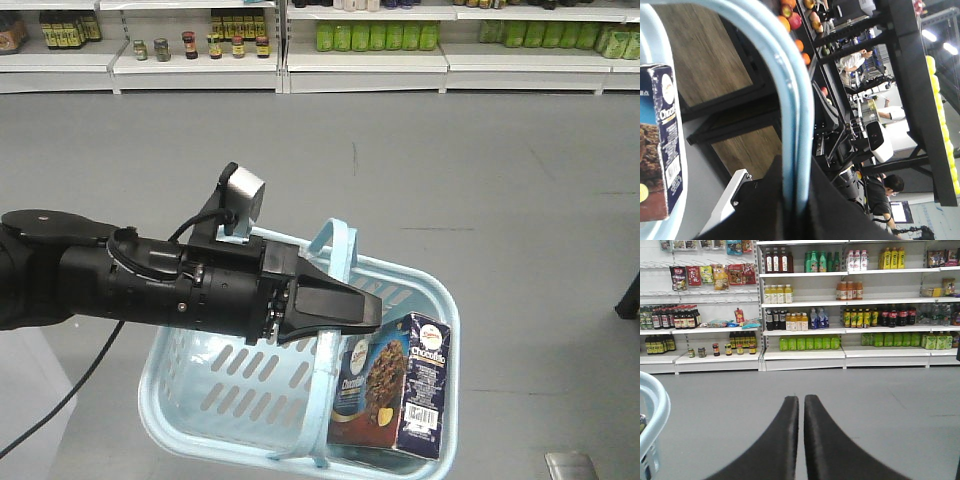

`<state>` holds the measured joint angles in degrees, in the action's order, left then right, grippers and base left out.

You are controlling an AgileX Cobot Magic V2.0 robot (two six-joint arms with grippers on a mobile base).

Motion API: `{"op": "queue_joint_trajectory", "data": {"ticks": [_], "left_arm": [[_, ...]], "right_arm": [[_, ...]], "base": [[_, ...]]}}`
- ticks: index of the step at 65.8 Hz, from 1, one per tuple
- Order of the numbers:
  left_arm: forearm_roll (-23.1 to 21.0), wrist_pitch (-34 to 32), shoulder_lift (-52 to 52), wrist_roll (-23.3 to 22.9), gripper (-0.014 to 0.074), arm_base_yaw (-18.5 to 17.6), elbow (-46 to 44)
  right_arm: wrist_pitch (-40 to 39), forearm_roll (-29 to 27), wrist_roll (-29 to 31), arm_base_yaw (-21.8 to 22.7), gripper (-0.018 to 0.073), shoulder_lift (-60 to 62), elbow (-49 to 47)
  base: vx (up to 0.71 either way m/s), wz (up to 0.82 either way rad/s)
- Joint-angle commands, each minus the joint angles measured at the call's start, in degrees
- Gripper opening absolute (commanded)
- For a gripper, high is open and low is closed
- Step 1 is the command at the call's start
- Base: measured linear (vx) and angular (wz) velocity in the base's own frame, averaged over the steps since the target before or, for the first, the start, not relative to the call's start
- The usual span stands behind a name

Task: Left arm holds basket, right arm returns cookies
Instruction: 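Drive toward the drink shelves holding the basket in the left gripper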

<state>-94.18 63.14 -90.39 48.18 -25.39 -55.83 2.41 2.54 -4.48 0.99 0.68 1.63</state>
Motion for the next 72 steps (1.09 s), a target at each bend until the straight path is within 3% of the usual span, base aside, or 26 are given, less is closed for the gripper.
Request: {"op": "queue_joint_trajectory", "data": {"ticks": [1,72], "left_arm": [[-7.8,3.4,2.8,1.0,-0.0006,-0.3,-1.9],[-7.8,3.5,2.8,1.0,-0.0006,-0.3,-1.9]], "right_arm": [[-4.2,0.3,-0.1,0.2,-0.0006,0.5,1.0],[-4.2,0.3,-0.1,0.2,-0.0006,0.5,1.0]], "base": [[0.49,0.05],[0.52,0.02]]}}
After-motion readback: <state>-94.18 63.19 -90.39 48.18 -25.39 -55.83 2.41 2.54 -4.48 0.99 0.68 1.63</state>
